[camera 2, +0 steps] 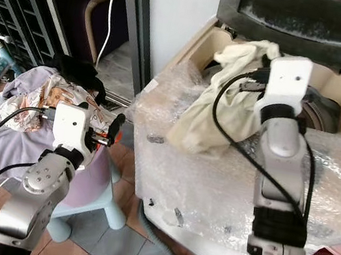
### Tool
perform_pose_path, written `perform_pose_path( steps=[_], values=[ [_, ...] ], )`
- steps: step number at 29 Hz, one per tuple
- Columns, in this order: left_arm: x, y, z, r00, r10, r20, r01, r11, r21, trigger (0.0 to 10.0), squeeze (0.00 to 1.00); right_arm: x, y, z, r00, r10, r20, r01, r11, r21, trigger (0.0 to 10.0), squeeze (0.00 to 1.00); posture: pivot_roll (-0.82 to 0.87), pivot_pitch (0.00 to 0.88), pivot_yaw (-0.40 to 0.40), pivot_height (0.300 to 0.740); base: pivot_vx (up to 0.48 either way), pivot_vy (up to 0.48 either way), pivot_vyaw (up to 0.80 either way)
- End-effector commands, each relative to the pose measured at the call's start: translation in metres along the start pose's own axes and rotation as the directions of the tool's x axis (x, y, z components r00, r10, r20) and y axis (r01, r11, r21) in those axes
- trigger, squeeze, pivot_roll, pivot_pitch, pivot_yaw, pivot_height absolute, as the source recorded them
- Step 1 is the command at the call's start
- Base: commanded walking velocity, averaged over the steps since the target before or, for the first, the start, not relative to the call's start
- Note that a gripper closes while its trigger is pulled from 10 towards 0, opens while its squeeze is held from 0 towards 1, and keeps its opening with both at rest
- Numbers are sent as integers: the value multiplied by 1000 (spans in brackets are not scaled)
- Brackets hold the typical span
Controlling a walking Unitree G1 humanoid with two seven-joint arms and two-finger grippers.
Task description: Clothes washing
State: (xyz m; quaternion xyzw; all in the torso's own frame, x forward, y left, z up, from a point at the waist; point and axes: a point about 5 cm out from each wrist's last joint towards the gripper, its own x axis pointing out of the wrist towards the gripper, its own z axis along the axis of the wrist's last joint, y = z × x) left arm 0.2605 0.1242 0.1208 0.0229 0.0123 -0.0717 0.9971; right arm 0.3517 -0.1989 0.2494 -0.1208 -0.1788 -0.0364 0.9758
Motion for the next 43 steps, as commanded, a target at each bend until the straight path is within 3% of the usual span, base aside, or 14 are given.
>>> perform_pose_path(
  steps=[1,8,10,12,13,15,16,17,25,29,35,41,42,43],
  values=[
    [0,-3,0,1000,-15,-6,15,1000,2,10000,0,10,-31,7,991,-132,22,132,991,-9,10000,0,-73,0,51,740,0,0,0],
    [0,-6,0,1000,-20,-10,20,1000,3,10000,0,20,-37,3,988,-153,-21,152,987,-51,10000,0,-72,0,47,740,0,0,0],
    [0,-6,0,1000,-18,-11,18,1000,-1,10000,0,11,-23,-21,983,-95,-158,89,995,-40,10000,0,-75,0,45,740,0,0,0],
    [0,-7,0,1000,-19,-11,19,1000,-1,10000,0,9,-18,-27,980,-69,-189,66,998,-21,10000,0,-75,0,45,740,0,0,0],
    [1,-8,0,1000,-29,-11,29,1000,-8,10000,0,-7,6,-44,959,86,-269,-86,996,11,10000,0,-78,0,48,740,0,0,0],
    [1,-9,0,999,-38,-11,38,999,-13,10000,0,-20,18,-50,946,166,-277,-158,986,52,10000,0,-78,0,46,740,0,0,0],
    [1,-9,0,999,-42,-10,42,999,-12,10000,0,-23,20,-51,947,172,-273,-155,984,83,10000,600,-78,0,43,740,0,0,0],
    [2,-9,0,999,-49,-9,49,999,-8,10000,0,-25,21,-51,950,164,-267,-139,984,108,10000,1000,-80,0,43,740,0,0,0],
    [4,-8,3,999,-50,6,50,999,2,10000,0,-39,30,-46,976,118,-185,-98,989,112,10000,1000,-84,0,44,740,0,0,0],
    [1,-11,0,998,-65,-7,65,998,1,10000,0,-54,50,-25,977,204,-68,-193,970,149,10000,1000,-85,0,48,740,0,0,0],
    [1,-7,-1,999,-32,-19,31,999,-4,10000,0,-73,68,-19,958,285,-35,-270,936,227,10000,1000,-83,0,44,740,0,0,0],
    [1,-7,-2,999,-30,-23,30,1000,-1,10000,0,-87,79,-10,916,402,18,-398,897,194,10000,1000,-88,0,47,740,0,0,0],
    [1,-8,-3,999,-31,-25,31,1000,-4,10000,0,-93,83,-10,895,447,18,-439,870,226,10000,702,-88,0,47,740,0,0,0],
    [2,-8,-3,999,-31,-24,31,1000,-6,10000,0,-95,84,-10,887,461,18,-453,862,230,10000,0,-92,0,47,740,0,0,0]
  ],
)
